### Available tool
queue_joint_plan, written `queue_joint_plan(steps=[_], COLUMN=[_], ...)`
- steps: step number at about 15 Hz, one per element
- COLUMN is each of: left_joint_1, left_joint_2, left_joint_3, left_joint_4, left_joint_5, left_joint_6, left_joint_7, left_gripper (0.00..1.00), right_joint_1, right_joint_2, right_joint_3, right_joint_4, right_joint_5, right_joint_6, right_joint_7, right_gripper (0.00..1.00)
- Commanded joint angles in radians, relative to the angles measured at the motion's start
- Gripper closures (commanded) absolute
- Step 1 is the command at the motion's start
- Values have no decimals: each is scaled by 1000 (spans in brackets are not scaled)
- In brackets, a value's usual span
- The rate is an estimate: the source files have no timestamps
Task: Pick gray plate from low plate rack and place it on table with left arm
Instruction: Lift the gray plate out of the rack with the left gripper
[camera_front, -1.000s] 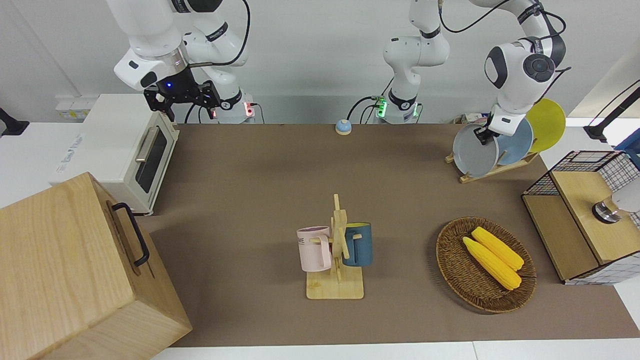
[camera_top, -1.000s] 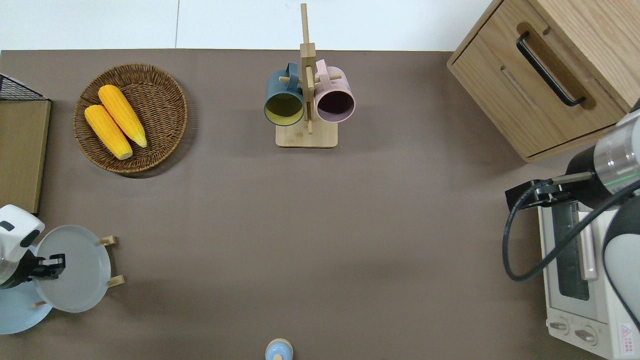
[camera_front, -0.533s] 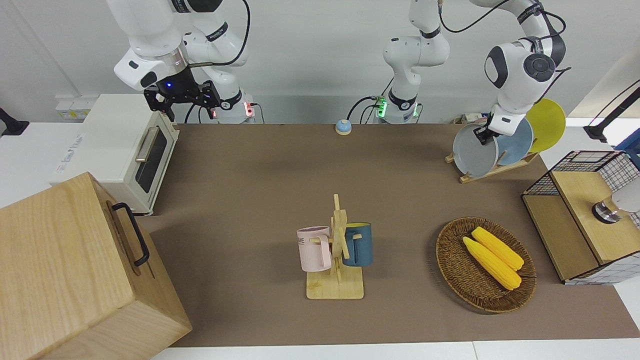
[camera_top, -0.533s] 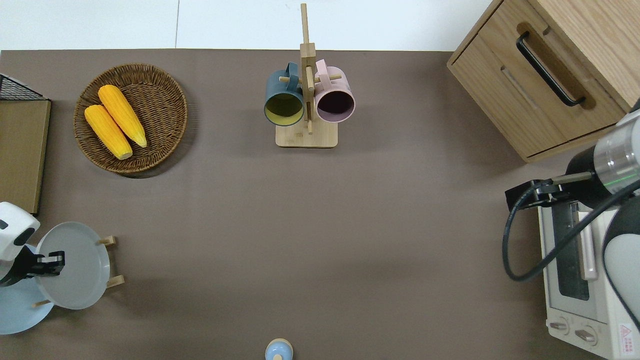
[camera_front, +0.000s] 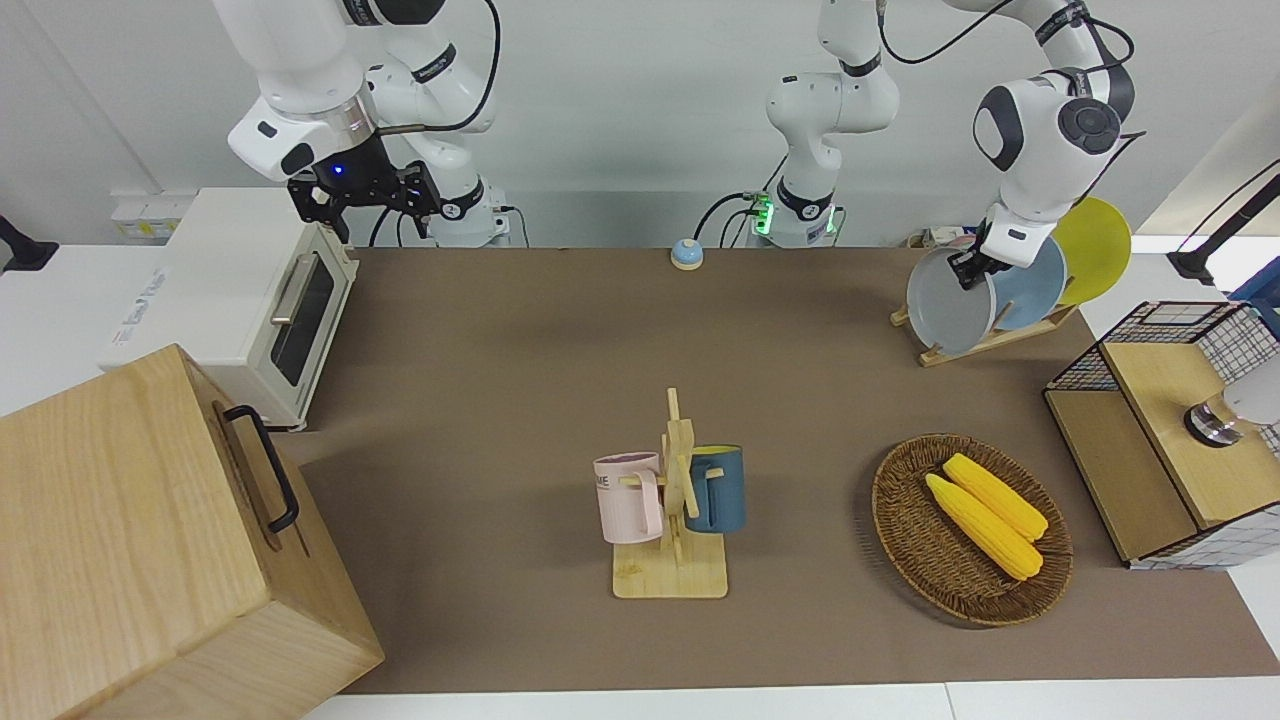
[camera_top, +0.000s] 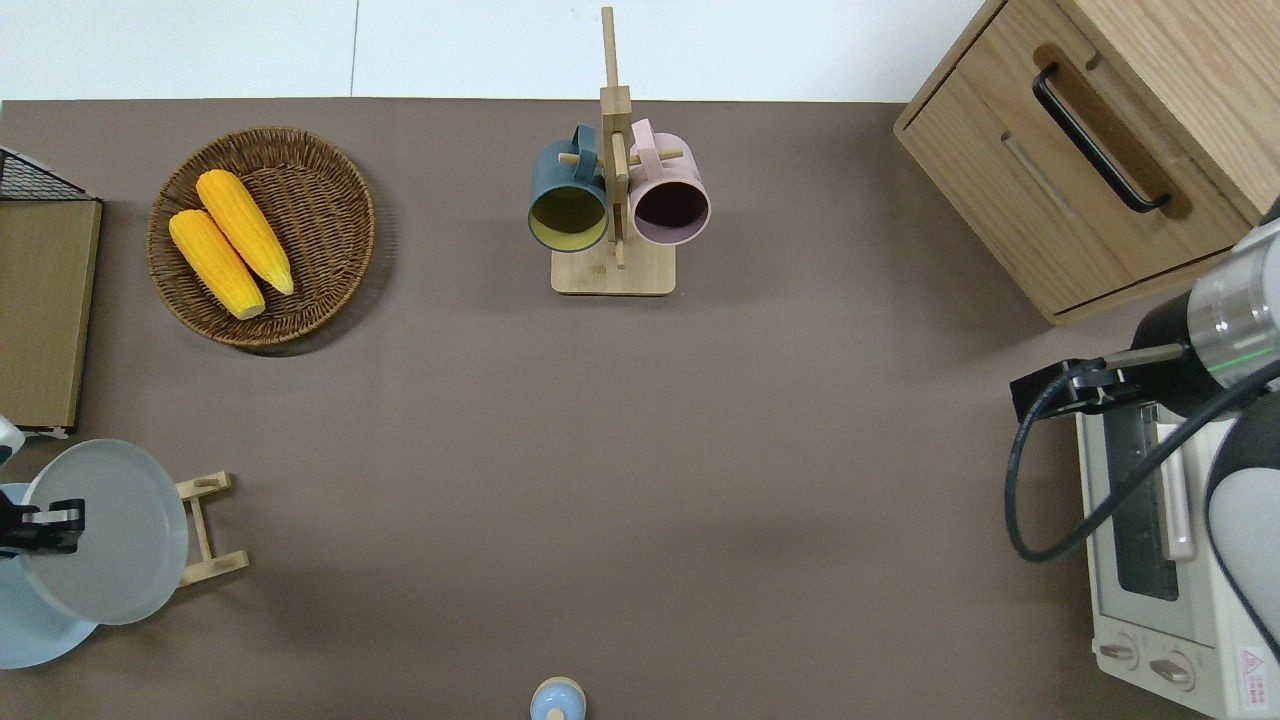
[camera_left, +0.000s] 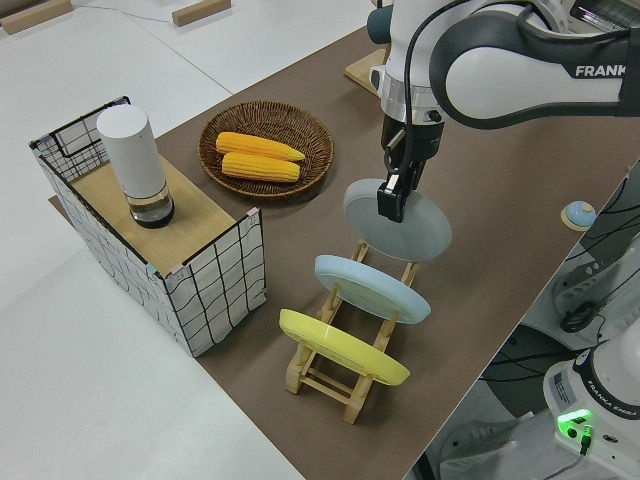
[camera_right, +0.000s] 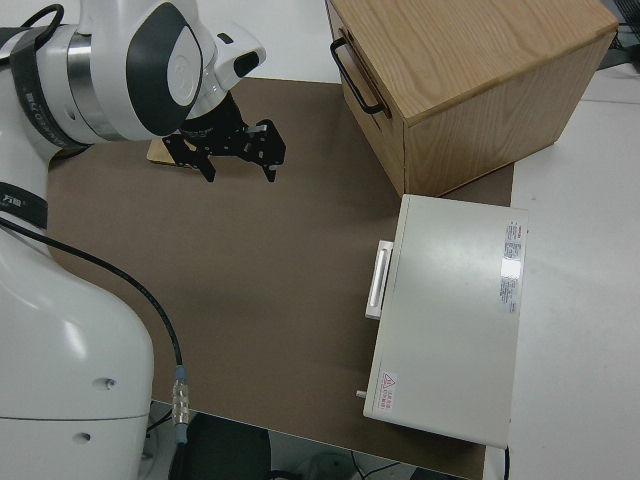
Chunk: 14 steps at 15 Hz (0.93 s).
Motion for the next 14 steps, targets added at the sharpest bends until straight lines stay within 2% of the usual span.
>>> queue_joint_plan(steps=[1, 5, 9, 14], left_joint_1=[-26, -37, -32, -32], left_joint_2=[-13, -16, -11, 102], left_joint_3=[-1, -5, -19, -39], left_joint_4=[107, 252, 262, 279], left_joint_5=[-11, -118, -197, -517], left_joint_6=[-137, -278, -294, -281], left_joint_7=[11, 6, 1, -6], left_gripper=[934, 930, 930, 930], right_joint_1=[-23, -23, -23, -23], right_joint_2=[-2, -2, -2, -2], right_joint_3=[21, 21, 20, 20], right_joint_4=[7, 7, 7, 7], right_joint_5=[-5, -5, -5, -5], right_joint_6=[-11, -11, -11, -11], right_joint_7=[12, 12, 12, 12], right_gripper=[17, 17, 17, 17])
